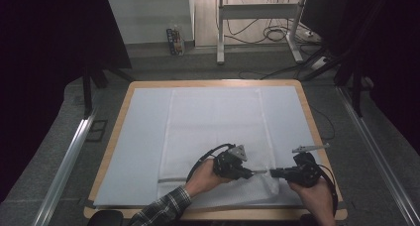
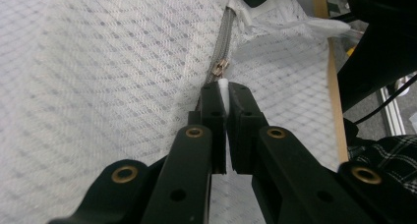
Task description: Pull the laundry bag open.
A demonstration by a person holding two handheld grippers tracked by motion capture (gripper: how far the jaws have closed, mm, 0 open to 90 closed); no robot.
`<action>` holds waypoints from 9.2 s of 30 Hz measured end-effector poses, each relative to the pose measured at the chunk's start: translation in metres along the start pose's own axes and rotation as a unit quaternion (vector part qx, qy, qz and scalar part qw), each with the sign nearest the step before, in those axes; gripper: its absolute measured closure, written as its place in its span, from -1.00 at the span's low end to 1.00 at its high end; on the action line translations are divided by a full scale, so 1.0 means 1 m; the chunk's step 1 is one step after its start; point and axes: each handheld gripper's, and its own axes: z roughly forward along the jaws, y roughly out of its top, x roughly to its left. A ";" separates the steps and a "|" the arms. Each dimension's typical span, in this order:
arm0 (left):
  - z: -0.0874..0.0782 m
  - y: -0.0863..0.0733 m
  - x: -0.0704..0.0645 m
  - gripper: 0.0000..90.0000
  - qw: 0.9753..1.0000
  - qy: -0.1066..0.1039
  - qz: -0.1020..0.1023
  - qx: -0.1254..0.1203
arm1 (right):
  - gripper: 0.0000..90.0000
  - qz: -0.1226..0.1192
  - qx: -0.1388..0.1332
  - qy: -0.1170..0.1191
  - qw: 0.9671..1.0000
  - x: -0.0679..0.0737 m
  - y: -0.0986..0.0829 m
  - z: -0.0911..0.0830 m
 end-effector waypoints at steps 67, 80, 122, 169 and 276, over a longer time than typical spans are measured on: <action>-0.029 -0.040 0.002 0.94 1.000 0.017 -0.019 0.004 | 0.90 -0.014 0.000 -0.013 1.000 0.000 -0.005 -0.001; -0.033 -0.052 0.005 0.94 0.999 0.014 -0.034 0.004 | 0.90 -0.027 0.003 -0.027 0.999 0.004 -0.008 0.000; -0.072 -0.089 -0.003 0.94 0.995 0.050 -0.083 -0.012 | 0.90 -0.017 -0.003 -0.033 0.999 0.000 -0.014 -0.005; -0.107 -0.119 -0.010 0.94 0.991 0.072 -0.114 -0.022 | 0.90 -0.021 -0.002 -0.032 0.999 0.001 -0.015 -0.006; -0.179 -0.185 -0.012 0.93 0.972 0.127 -0.193 -0.035 | 0.90 -0.018 0.000 -0.045 0.999 0.000 -0.015 -0.004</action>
